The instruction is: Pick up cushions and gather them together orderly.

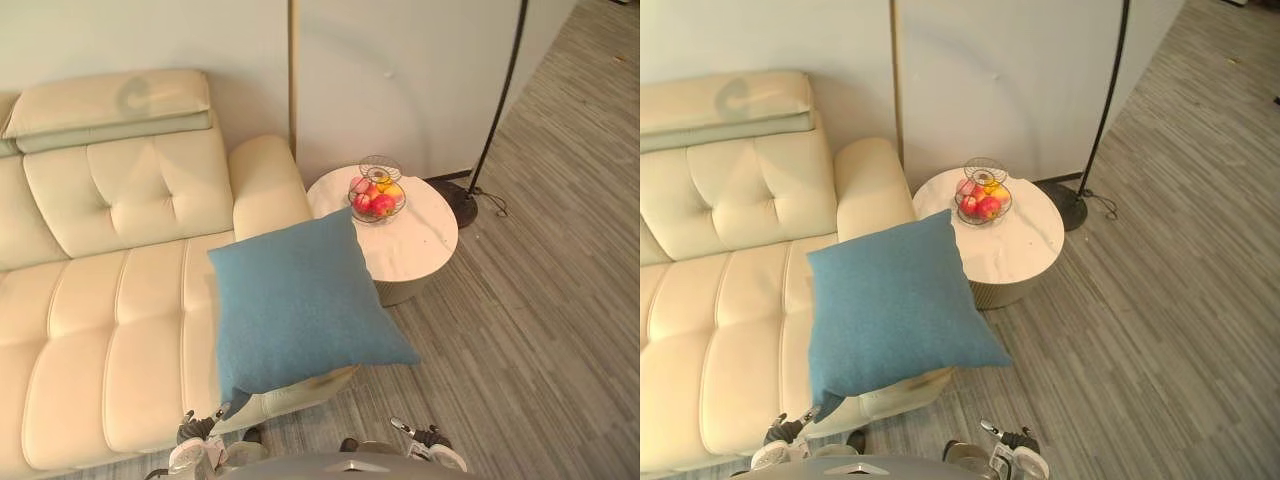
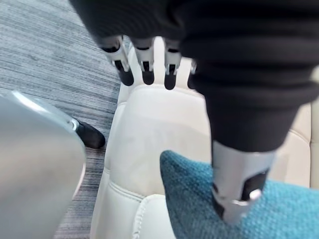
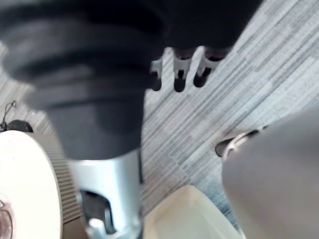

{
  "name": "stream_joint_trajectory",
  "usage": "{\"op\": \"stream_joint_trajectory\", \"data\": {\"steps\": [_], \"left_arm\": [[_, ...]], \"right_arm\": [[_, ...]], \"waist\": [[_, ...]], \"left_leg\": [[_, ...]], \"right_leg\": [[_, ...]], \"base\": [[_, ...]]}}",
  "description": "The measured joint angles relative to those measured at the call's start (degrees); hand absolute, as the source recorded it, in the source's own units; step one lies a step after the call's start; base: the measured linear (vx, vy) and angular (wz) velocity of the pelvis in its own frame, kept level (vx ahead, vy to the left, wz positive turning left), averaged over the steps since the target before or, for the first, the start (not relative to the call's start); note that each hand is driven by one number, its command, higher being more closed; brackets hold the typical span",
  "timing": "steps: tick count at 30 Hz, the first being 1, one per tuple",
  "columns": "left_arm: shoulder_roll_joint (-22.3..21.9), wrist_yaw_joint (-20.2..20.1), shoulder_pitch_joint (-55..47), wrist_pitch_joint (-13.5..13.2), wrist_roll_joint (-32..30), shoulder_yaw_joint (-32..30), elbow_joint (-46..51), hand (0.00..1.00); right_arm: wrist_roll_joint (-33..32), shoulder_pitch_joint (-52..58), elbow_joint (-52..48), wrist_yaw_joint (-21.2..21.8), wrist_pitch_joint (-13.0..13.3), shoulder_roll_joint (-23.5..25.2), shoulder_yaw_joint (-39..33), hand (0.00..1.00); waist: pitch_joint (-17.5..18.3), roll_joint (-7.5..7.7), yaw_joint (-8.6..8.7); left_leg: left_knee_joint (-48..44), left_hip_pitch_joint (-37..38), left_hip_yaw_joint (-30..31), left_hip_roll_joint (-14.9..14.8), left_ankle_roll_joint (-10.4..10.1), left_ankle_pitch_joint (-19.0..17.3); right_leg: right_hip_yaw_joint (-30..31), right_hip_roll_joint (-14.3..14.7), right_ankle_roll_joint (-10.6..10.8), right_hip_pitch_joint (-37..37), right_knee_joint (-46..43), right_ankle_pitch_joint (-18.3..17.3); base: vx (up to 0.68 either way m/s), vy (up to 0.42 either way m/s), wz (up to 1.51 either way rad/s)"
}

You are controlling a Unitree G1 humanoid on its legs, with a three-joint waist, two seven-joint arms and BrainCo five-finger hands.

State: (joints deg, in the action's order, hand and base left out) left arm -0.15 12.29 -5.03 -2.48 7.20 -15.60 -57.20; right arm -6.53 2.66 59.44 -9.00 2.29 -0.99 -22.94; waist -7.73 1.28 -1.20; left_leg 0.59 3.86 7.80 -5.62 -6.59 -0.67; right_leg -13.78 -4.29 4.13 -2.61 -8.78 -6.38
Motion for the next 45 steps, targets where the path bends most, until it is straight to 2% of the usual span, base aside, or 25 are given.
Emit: {"op": "stream_joint_trajectory", "data": {"steps": [3, 8, 13, 15, 18, 20, 25, 29, 33, 36, 37, 39, 40, 41, 45], "left_arm": [[1.8, 0.0, 0.3, 0.1, 0.0, 2.3, 0.2, 0.0], [3.1, 0.0, -0.3, 0.2, -0.1, 3.4, 0.7, 0.0], [5.6, 0.1, -3.6, 0.2, 1.4, 1.3, 7.6, 0.0], [6.1, 0.1, -4.0, 0.1, 2.4, 1.0, 10.5, 0.0], [6.4, 0.0, -4.4, 0.0, 4.1, 1.6, 15.1, 0.0], [6.3, -0.1, -4.8, -0.2, 6.2, 4.1, 18.7, 0.0], [5.6, -0.1, -5.1, -1.2, 8.6, 8.3, 25.1, 0.0], [5.2, -0.2, -4.5, -1.7, 9.6, 13.3, 27.8, 0.0], [4.5, -0.5, -0.4, -1.9, 10.0, 19.5, 30.7, 0.0], [3.9, -0.5, 2.1, -1.9, 10.0, 21.3, 31.4, 0.0], [3.6, 0.1, 4.1, -2.1, 10.0, 22.0, 31.4, 0.0], [3.0, 0.4, 8.3, -2.1, 10.0, 23.8, 31.2, 0.0], [3.1, 0.7, 11.0, -2.1, 10.0, 24.7, 31.1, 0.0], [2.9, 1.2, 13.7, -2.1, 10.0, 25.0, 31.1, 1.0], [2.6, 2.9, 20.0, -2.1, 10.7, 24.2, 29.1, 1.0]], "right_arm": [[0.0, 0.0, -1.1, -0.3, 0.0, 0.5, -1.3, 0.0], [0.3, 0.8, -7.7, -1.6, -0.1, -1.6, -7.3, 0.0], [4.7, 1.2, -17.9, -2.3, -0.2, -10.3, -9.9, 0.0], [4.8, 1.1, -20.2, -2.2, -0.2, -12.1, -9.7, 0.0], [4.7, -0.4, -20.8, -1.4, -0.3, -14.9, -7.3, 0.0], [4.7, -1.5, -23.5, -0.8, -0.3, -16.0, -2.8, 0.0], [3.9, -4.8, -25.2, 1.7, -0.1, -16.2, 6.2, 0.0], [3.5, -8.6, -25.2, 2.9, -0.1, -16.0, 12.3, 0.0], [3.5, -14.3, -25.1, 3.7, -0.1, -14.9, 16.5, 0.0], [3.5, -18.2, -24.7, 3.6, -0.1, -13.0, 18.5, 0.0], [3.5, -20.2, -24.4, 3.4, 0.2, -12.9, 20.1, 0.0], [3.5, -23.8, -23.1, 2.4, 0.4, -13.0, 21.7, 0.0], [3.5, -26.0, -22.1, 2.0, 0.5, -13.0, 22.3, 0.0], [3.5, -27.8, -21.9, 1.2, 0.5, -13.0, 22.3, 1.0], [3.4, -30.3, -22.0, 0.0, 1.3, -13.9, 23.5, 1.0]], "waist": [[0.3, 1.21, 0.06], [0.3, 1.31, 0.91], [0.6, 0.9, 1.45], [0.6, 0.84, 1.73], [1.0, 0.43, 1.74], [1.4, -0.33, 1.88], [2.0, -1.17, 1.74], [1.6, -1.64, 1.69], [-1.4, -2.53, 1.19], [-3.7, -2.75, 0.66], [-5.9, -3.18, 0.3], [-6.8, -3.75, 0.22], [-8.8, -4.05, 0.25], [-10.9, -4.22, 0.38], [-11.6, -4.35, 1.12]], "left_leg": [[0.6, -0.3, -0.4, 0.4, 0.2, 0.8], [0.8, 0.3, -2.6, 1.4, 0.6, 1.4], [4.2, 2.4, -5.1, 1.3, 1.5, 3.2], [4.3, 2.3, -5.3, 1.4, 1.6, 3.4], [4.3, 2.1, -5.6, 1.6, 1.7, 3.7], [4.3, 1.7, -6.1, 1.9, 2.0, 3.5], [4.3, 0.5, -6.2, 2.3, 2.1, 3.6], [4.3, -1.4, -4.8, 2.8, 2.5, 4.9], [3.9, -5.6, -2.7, 3.3, 2.5, 6.9], [3.9, -7.6, -1.9, 3.2, 2.3, 7.6], [3.1, -8.5, -1.8, 3.2, 2.3, 7.7], [0.5, -14.5, -1.1, 3.4, 2.2, 8.0], [0.6, -15.5, -0.9, 3.4, 2.1, 8.6], [0.9, -16.1, -0.7, 3.4, 1.7, 8.8], [4.0, -18.9, -1.6, 2.7, 1.8, 10.5]], "right_leg": [[-1.2, -0.6, 0.0, -0.8, 1.0, 0.0], [-0.5, -1.6, 0.5, -1.4, 1.4, 0.7], [1.2, -1.4, 0.4, -1.4, 2.1, 1.9], [1.4, -1.4, 0.4, -1.4, 2.4, 2.4], [1.8, -1.4, 0.5, -1.5, 3.5, 3.0], [2.0, -1.4, 0.6, -1.4, 4.5, 3.8], [2.0, -1.6, 0.6, -1.4, 5.8, 3.9], [0.3, -2.1, 1.2, -1.3, 6.7, 5.4], [-2.2, -2.4, 1.1, 2.0, 6.3, 6.2], [-3.0, -2.4, 0.8, 3.7, 5.4, 6.2], [-2.9, -2.5, 0.3, 5.0, 3.8, 5.8], [-3.0, -3.0, 0.0, 10.8, 1.1, 5.6], [-3.0, -3.0, 0.0, 12.1, 0.2, 5.6], [-3.0, -3.2, 0.0, 13.2, -1.0, 5.5], [-2.9, -3.3, -0.3, 18.2, -2.8, 5.4]], "base": [[0.04, 0.01, 0.21], [-0.03, 0.036, -0.02], [-0.11, 0.018, -0.18], [-0.11, 0.015, -0.08], [-0.09, 0.016, -0.06], [-0.07, 0.018, -0.03], [-0.03, 0.015, 0.1], [0.04, 0.003, 0.23], [0.02, -0.005, 0.35], [-0.04, -0.017, 0.18], [-0.08, -0.007, 0.1], [-0.15, 0.024, 0.12], [-0.21, 0.022, 0.1], [-0.17, 0.0, 0.05], [-0.12, -0.029, -0.01]]}}
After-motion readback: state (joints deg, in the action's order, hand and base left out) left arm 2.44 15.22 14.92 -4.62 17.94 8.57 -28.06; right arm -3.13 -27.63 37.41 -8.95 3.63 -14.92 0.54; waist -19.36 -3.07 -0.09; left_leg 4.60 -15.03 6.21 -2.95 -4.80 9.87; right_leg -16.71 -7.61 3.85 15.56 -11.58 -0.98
